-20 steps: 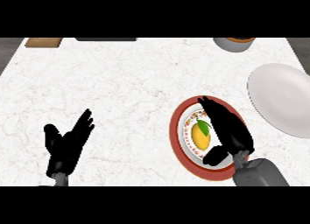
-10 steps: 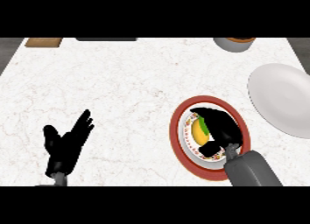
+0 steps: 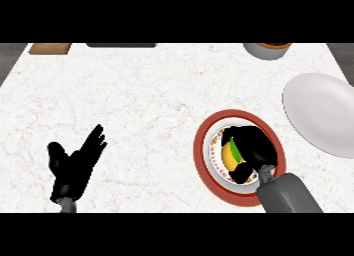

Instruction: Pick the lemon from the plate and place it in the plate

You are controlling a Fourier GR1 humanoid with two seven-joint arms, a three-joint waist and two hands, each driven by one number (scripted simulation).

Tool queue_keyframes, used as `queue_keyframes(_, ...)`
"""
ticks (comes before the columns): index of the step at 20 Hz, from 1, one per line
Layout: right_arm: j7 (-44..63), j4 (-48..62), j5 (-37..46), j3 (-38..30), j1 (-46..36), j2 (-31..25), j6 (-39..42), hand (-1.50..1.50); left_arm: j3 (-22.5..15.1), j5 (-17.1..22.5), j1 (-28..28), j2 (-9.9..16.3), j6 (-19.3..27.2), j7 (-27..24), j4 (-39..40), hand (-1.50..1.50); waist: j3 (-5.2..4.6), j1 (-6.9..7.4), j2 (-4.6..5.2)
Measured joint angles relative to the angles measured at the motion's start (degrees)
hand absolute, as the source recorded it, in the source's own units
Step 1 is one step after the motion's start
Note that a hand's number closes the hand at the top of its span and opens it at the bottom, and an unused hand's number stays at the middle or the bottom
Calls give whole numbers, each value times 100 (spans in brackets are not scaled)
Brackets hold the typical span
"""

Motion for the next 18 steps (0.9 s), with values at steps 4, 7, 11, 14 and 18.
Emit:
queue_keyframes(4,-132,-247,166,18,135,109,-502,150,-63,-83,61,-82,66,-12,-38,0,4,-9,6)
queue_keyframes(7,-54,-724,320,179,666,274,-1006,150,-22,-98,58,-72,63,-102,32,0,4,-40,2)
queue_keyframes(11,242,-1717,681,686,1606,518,-1609,150,58,-75,-33,-55,92,-46,72,0,5,-103,-11)
queue_keyframes(14,302,-2355,973,922,2162,564,-2239,150,123,-27,-20,8,29,-48,96,0,4,-121,-17)
queue_keyframes(18,541,-3100,1105,1044,2598,687,-2780,150,35,-65,88,-51,24,-75,32,0,6,-95,-12)
